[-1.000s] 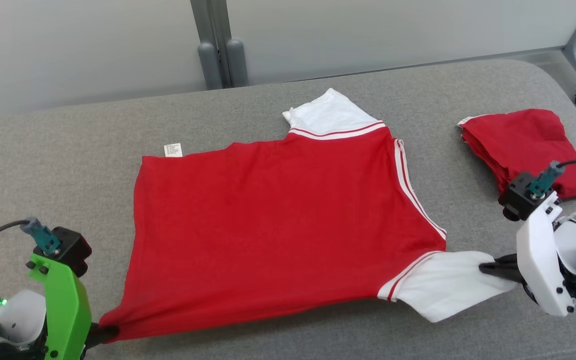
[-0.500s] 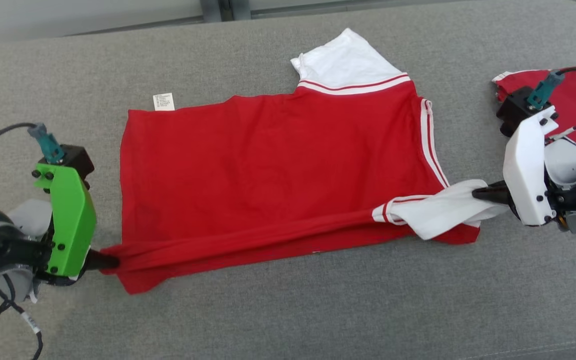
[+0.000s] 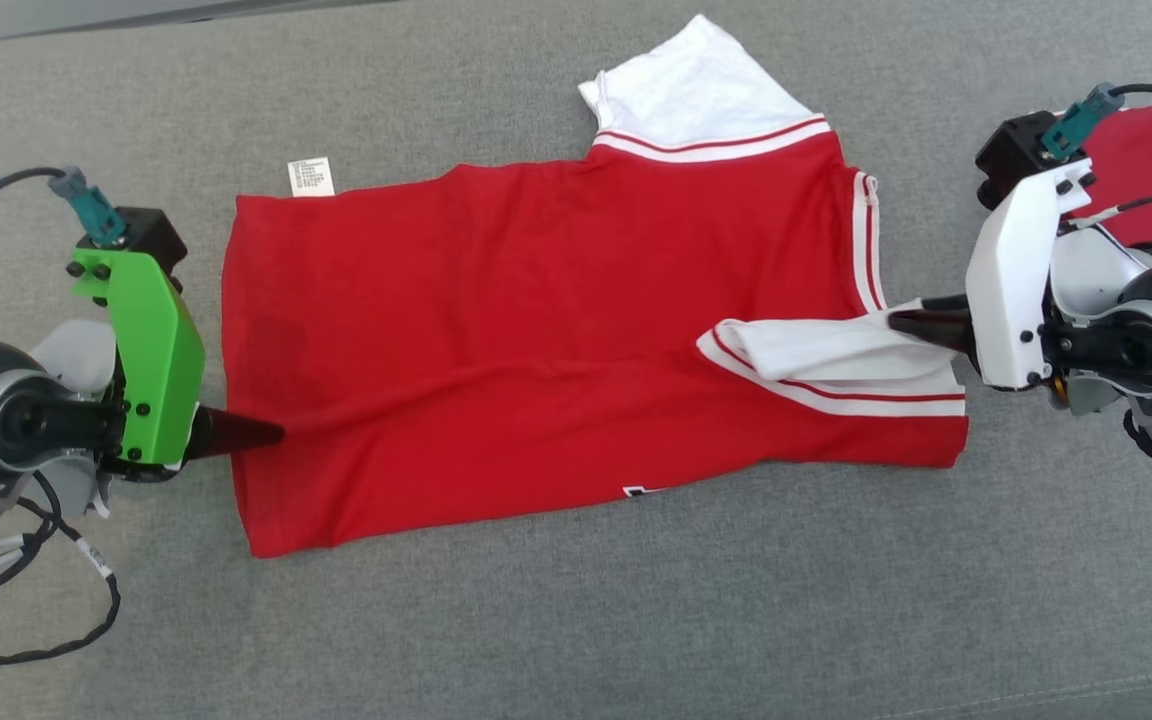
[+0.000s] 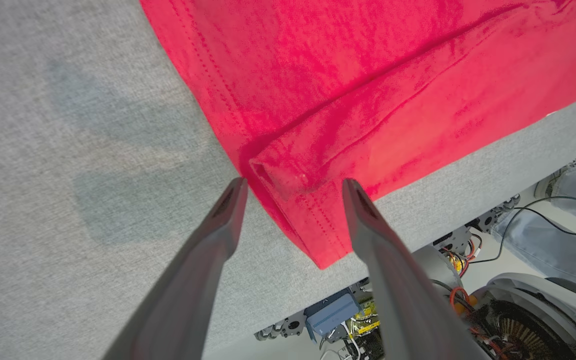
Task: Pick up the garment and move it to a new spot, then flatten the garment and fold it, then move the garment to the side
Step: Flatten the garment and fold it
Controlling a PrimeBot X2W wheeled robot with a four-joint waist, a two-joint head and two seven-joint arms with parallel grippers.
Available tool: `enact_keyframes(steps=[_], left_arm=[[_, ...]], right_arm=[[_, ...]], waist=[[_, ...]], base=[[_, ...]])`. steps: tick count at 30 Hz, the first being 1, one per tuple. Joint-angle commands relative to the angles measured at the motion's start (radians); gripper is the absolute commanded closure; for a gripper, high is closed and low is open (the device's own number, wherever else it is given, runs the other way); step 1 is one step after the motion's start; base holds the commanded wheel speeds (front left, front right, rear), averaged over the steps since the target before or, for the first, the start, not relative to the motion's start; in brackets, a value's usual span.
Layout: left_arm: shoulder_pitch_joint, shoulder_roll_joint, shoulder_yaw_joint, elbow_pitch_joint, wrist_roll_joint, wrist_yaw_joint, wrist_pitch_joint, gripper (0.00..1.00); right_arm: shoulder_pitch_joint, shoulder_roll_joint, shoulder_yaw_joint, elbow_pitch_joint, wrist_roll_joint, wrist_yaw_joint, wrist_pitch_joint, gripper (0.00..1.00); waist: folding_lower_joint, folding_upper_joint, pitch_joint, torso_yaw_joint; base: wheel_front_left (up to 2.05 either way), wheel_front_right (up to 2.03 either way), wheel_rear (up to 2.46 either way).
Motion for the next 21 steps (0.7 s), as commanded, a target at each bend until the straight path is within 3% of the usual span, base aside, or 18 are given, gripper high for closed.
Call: enact_keyframes(steps=[1,8,12,16,21], left_arm=[[-0.009,-0.003,0.007,0.015,0.016,-0.015,-0.028,0.00],[0.053,0.004,0.055,0.007,0.045,-0.081,-0.221,0.00],[0.094,0.031,0.087,-0.022,0.144,-0.087,-0.445,0.00],[0.183,0.030,0.111,-0.054,0.251,-0.031,-0.707,0.00],[0.322,0.012,0.145,-0.118,0.330,0.126,-0.994,0.00]], right_arm=[[0.002,0.010,-0.012,0.005,-0.009,-0.001,-0.030,0.00],[0.060,0.040,-0.085,-0.026,-0.024,-0.001,-0.281,0.00],[0.128,0.051,-0.111,-0.068,-0.036,-0.001,-0.458,0.00],[0.209,0.047,-0.152,-0.093,-0.091,-0.001,-0.669,0.00],[0.335,0.101,-0.237,-0.082,-0.183,-0.001,-0.924,0.00]], waist=[[0.0000,0.0000,-0.020,-0.002],[0.0000,0.0000,-0.100,-0.001],[0.0000,0.0000,-0.145,-0.002],[0.0000,0.0000,-0.179,-0.002],[0.0000,0.0000,-0.210,0.004]], base=[[0.00,0.00,0.00],[0.00,0.00,0.00],[0.00,0.00,0.00],[0.00,0.00,0.00],[0.00,0.00,0.00]])
